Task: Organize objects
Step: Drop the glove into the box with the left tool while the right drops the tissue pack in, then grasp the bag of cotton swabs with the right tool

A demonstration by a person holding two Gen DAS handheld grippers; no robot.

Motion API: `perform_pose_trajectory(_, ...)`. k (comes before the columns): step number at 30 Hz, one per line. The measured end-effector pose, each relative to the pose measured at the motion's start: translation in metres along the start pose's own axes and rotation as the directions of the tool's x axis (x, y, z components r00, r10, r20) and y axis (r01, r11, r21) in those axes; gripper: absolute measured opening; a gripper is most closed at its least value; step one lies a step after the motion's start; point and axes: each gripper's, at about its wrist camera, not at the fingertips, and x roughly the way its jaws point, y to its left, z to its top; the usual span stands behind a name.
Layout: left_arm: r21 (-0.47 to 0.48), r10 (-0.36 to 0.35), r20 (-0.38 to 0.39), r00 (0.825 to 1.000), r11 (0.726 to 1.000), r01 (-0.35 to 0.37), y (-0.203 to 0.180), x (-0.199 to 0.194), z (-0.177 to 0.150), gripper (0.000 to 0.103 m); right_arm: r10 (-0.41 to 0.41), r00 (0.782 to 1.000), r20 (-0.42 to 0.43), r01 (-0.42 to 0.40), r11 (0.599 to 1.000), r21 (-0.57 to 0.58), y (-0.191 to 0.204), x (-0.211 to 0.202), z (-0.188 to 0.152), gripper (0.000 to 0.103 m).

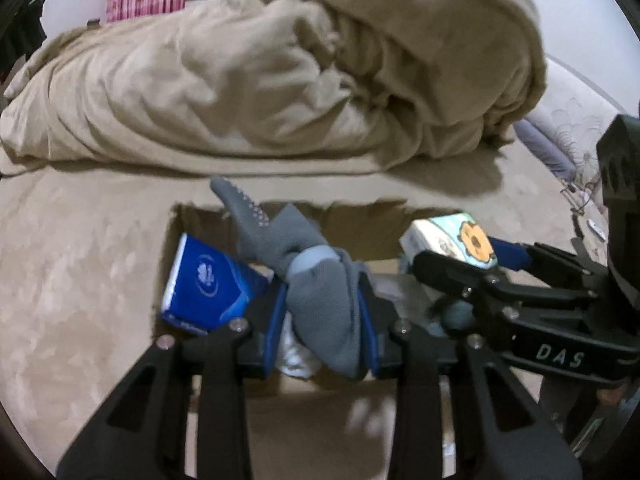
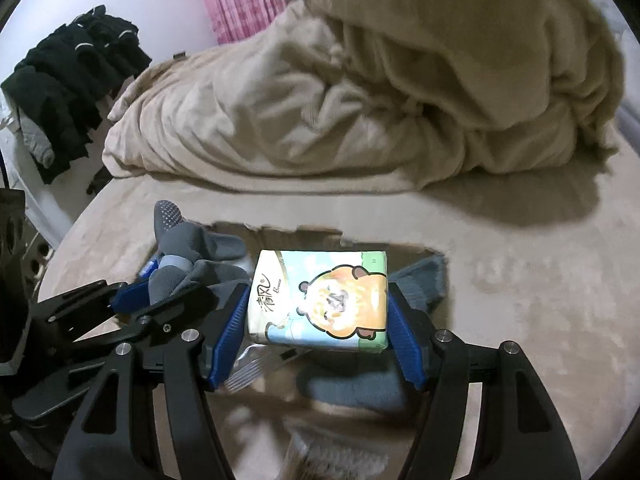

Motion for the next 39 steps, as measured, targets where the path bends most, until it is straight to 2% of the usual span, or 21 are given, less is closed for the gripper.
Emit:
perform_pose_trajectory(3,-0.025,-0.006,-0.025,1.0,1.0,0.005,0.007,0.006,-0.002,0.04,0.011,1.0,0.012,-0.011,1.0,0.006,-0.003,0.007,-0.001,0.071)
perform_pose_trajectory(6,-0.04,-0.001,-0.028,1.0,0.999,0.0,0.012,-0.002,-0.004,0.049,-0.004,0.998,0.055,0.004,1.0,-0.004,0.0,-0.001,-0.001,0.082)
perform_pose_trajectory(8,-0.054,0.001,-0.011,1.0,0.999,-0.002,0.016,-0.013,-0.005,0.067,-0.005,0.997,0.076,0.005,1.0,0.002,0.001,-0.009,0.001,0.086)
perform_pose_trajectory(10,-0.056,-0.001,0.012,1.0,0.998,0.002,0.018,-0.029,-0.006,0.073,-0.008,0.996,0.09,0.008,1.0,0.001,0.003,-0.022,0.001,0.087)
perform_pose_trajectory(20,-0.062,0.016,0.132,0.991,0.998,-0.008,0.016,-0.125,-0.017,0.08,-0.027,0.987,0.16,0.029,1.0,-0.01,0.023,-0.1,-0.012,0.087)
perform_pose_trajectory(24,-0.056,0.024,0.162,0.986,0.998,-0.015,0.013,-0.162,-0.031,0.081,-0.019,0.986,0.167,0.019,1.0,0.0,0.028,-0.13,-0.025,0.087)
perform_pose_trajectory(27,-0.041,0.055,0.17,0.984,0.998,-0.049,0.01,-0.18,-0.046,0.081,-0.013,0.987,0.161,0.013,1.0,-0.003,0.034,-0.146,-0.035,0.087)
perform_pose_trajectory(33,-0.042,0.052,0.13,0.99,0.998,-0.047,0.009,-0.188,-0.073,0.081,-0.013,0.991,0.133,0.016,1.0,-0.017,0.04,-0.155,-0.058,0.087)
perform_pose_trajectory(39,-0.076,0.069,0.036,0.997,0.995,-0.066,0.018,-0.148,-0.1,0.081,-0.047,0.999,0.023,0.048,0.999,-0.019,0.032,-0.109,-0.087,0.087)
